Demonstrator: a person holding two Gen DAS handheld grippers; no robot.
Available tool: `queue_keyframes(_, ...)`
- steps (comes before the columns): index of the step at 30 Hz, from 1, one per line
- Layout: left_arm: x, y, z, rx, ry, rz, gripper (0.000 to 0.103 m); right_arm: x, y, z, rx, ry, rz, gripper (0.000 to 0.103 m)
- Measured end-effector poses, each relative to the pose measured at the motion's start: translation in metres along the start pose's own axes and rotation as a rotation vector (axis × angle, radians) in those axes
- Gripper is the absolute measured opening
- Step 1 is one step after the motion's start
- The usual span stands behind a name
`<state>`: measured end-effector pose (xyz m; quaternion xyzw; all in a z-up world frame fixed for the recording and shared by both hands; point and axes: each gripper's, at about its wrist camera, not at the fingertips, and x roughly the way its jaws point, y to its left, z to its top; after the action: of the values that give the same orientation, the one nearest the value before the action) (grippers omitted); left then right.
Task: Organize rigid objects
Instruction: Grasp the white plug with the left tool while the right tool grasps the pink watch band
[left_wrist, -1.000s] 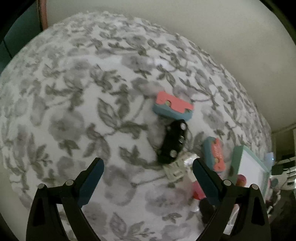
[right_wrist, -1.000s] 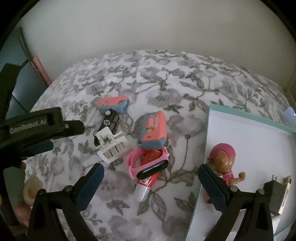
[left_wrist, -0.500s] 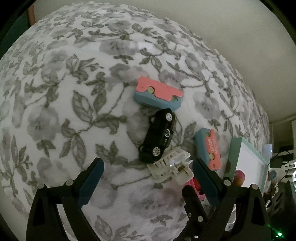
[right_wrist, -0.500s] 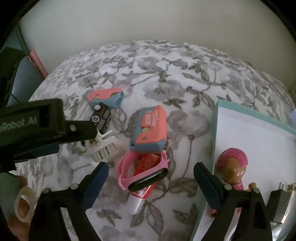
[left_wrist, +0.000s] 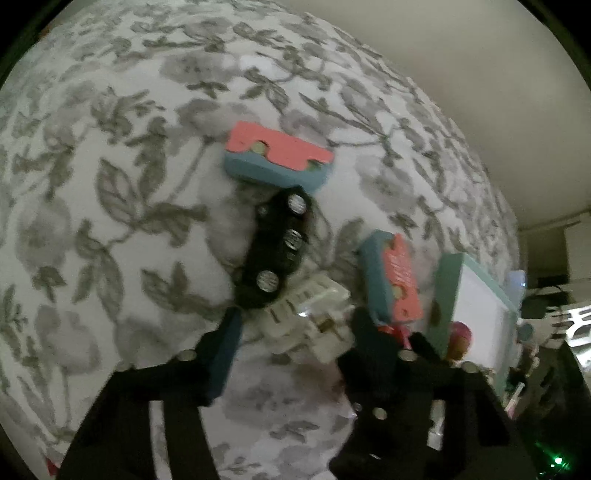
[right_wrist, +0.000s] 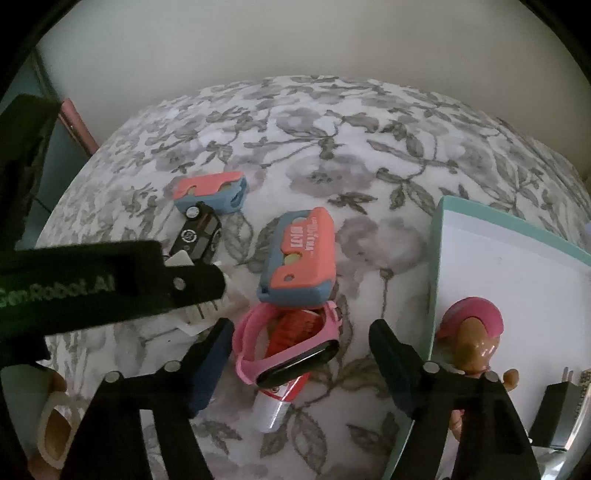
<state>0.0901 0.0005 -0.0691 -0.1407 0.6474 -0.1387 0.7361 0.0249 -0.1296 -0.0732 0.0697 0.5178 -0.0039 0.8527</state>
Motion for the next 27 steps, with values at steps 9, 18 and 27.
queue_keyframes(9,0.002,-0.006,-0.001,0.010,0.008,-0.004,0.051,-0.001,0.004,0.000,-0.013,0.014,0.020,0.063)
queue_keyframes(18,-0.016,-0.006,-0.001,0.024,-0.019,-0.012,0.043,-0.011,-0.003,0.000,0.011,-0.004,0.034,0.059)
queue_keyframes(27,-0.030,-0.010,-0.001,0.038,-0.048,-0.030,0.043,-0.019,-0.003,-0.001,0.012,-0.017,0.038,0.059)
